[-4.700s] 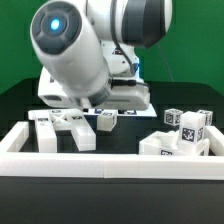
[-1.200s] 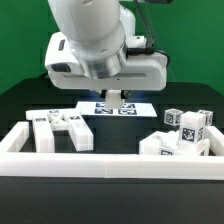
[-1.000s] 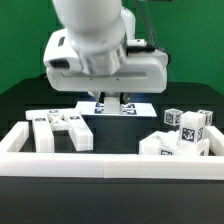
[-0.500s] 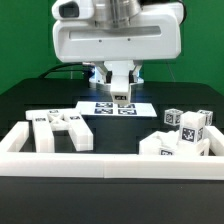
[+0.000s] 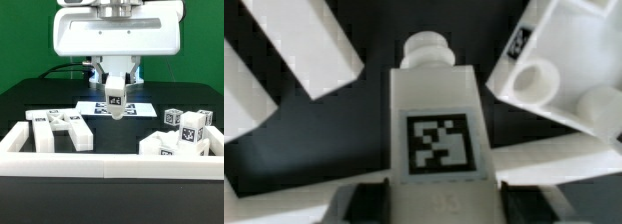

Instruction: Assemble chair

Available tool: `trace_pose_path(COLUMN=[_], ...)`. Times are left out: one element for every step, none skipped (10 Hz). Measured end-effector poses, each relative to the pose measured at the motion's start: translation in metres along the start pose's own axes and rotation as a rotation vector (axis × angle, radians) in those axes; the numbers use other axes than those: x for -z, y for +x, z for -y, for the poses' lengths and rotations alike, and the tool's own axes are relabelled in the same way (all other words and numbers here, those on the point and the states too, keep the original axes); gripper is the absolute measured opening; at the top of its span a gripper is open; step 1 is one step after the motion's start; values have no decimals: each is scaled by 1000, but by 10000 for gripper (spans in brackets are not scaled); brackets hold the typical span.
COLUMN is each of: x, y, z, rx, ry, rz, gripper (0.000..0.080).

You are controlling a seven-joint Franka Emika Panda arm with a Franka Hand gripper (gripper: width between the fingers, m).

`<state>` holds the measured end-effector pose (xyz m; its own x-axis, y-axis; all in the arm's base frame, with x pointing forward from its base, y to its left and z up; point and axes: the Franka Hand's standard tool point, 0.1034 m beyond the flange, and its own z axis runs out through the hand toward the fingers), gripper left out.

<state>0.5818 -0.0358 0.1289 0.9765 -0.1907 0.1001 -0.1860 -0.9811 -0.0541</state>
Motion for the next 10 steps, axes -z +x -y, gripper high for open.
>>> trace_pose_path(x=[4,2,1,0,0,0,1,4,4,4], y=[5,4,3,3,3,2,4,7,10,10], z=[3,2,1,1,2,9,17,24,30,29], rx=[2,1,1,1,0,-15,-13,-16,-18,-18], ry=[4,2,1,1,2,4,8,12,10,10], rz=[2,2,4,4,5,4,0,-9,-38,-35], gripper=[291,291,291,291,291,291,291,291,291,291])
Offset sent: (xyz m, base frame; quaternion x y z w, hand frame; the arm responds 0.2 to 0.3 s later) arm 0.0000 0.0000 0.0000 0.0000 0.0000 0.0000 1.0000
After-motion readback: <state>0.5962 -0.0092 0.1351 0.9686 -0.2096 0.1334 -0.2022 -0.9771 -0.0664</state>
